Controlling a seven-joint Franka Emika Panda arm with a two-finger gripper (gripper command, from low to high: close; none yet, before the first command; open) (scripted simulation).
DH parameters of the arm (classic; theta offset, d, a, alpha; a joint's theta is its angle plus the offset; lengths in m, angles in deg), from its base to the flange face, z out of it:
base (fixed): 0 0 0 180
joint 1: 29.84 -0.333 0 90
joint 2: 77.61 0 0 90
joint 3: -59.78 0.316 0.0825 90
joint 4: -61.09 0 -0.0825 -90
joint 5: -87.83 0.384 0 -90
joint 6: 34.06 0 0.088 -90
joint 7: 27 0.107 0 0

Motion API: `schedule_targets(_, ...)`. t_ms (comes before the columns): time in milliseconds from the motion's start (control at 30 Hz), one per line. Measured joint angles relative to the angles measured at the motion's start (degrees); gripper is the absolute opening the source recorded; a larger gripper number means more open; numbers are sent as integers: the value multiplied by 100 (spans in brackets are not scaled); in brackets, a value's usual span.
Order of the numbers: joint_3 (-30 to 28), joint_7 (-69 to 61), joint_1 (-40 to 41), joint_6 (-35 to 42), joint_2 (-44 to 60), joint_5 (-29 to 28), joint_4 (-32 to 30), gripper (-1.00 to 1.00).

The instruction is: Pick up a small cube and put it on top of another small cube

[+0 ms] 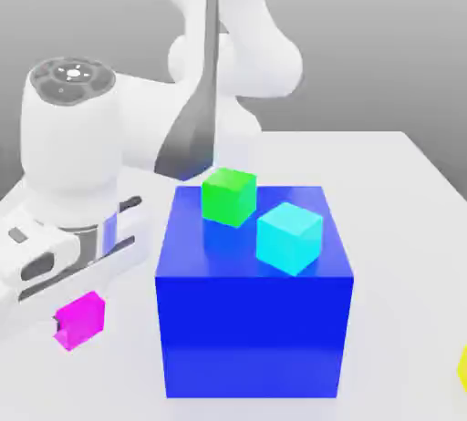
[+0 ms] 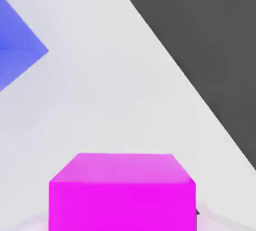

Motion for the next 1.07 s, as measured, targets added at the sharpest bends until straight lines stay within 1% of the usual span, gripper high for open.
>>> schedule_targets(67,58,584,-126,318,-329,-118,-91,-100)
schedule_targets(133,85,1197,-258,608,-683,-119,-217,-100)
schedule_targets(300,310,2601,-344,1224,-1649,193,-579,-100)
schedule_targets(500,586,3947,-490,1805,-2922,1049,-1055,-100)
schedule_targets(667,683,4828,-703,2281,-4022,2026,-1453,-100)
schedule_targets(767,646,5296,-793,2581,-4637,2637,-1696,-100)
schedule_targets(833,642,5412,-787,2335,-4663,2791,-1969,-100)
schedule_targets(900,679,5430,-783,1900,-4545,2864,-2284,-100)
schedule_targets(933,699,5429,-784,1680,-4476,2889,-2435,100)
schedule_targets(1067,699,5428,-784,1680,-4476,2890,-2435,100)
